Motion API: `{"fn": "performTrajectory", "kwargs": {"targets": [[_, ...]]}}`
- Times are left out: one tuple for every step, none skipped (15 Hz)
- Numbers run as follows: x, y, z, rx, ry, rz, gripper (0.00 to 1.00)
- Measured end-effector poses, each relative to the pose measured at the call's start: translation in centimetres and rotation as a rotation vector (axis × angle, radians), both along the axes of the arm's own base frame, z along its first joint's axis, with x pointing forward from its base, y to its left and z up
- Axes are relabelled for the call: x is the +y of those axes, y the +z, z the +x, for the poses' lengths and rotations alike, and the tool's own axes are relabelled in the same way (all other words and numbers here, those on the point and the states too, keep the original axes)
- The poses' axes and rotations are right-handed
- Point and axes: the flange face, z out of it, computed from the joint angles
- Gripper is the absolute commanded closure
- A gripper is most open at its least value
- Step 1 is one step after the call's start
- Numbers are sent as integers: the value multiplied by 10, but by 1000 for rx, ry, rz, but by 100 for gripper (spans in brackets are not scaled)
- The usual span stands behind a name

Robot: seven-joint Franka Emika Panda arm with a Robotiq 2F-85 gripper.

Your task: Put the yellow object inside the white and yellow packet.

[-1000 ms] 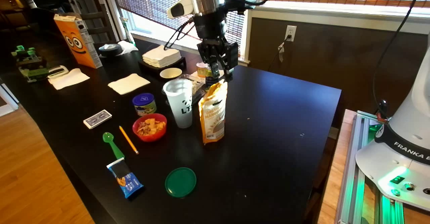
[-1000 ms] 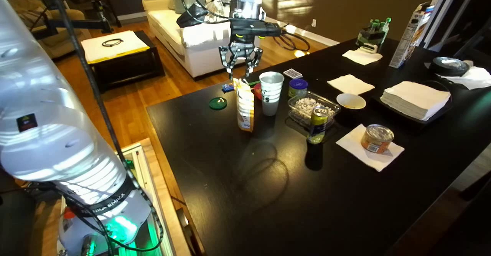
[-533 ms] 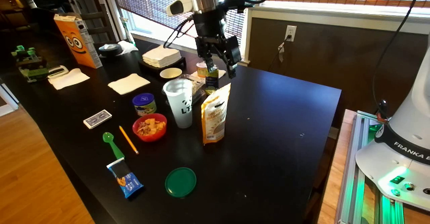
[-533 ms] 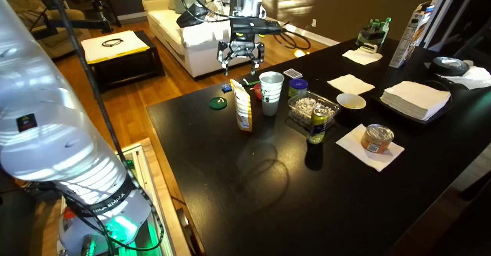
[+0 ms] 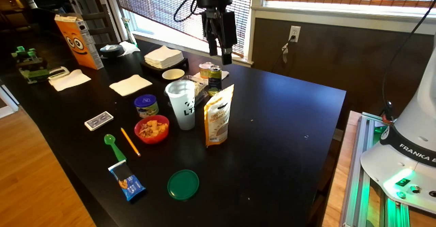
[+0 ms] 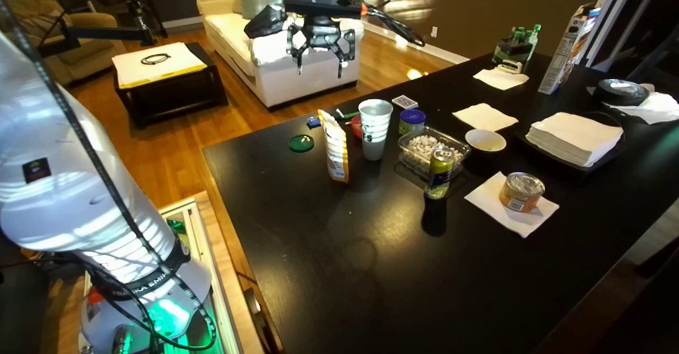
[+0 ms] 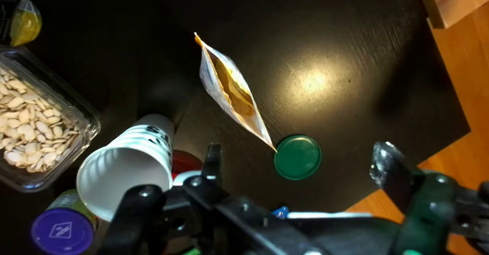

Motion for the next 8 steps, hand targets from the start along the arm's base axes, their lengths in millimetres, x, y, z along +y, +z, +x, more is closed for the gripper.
{"fn": "performTrajectory", "kwargs": {"targets": [[4,10,-6,-30,-39,9,0],[7,19,-12,-55,-80,13,0],[10,26,-20,-77,-127,14,0],[11,32,-27,-95,-175,14,0],[11,36,-35,-108,-226,14,0],[11,39,-42,-117,-273,12,0],[11,42,-49,-125,-317,10,0],[11,45,-57,-132,-356,8,0]]}}
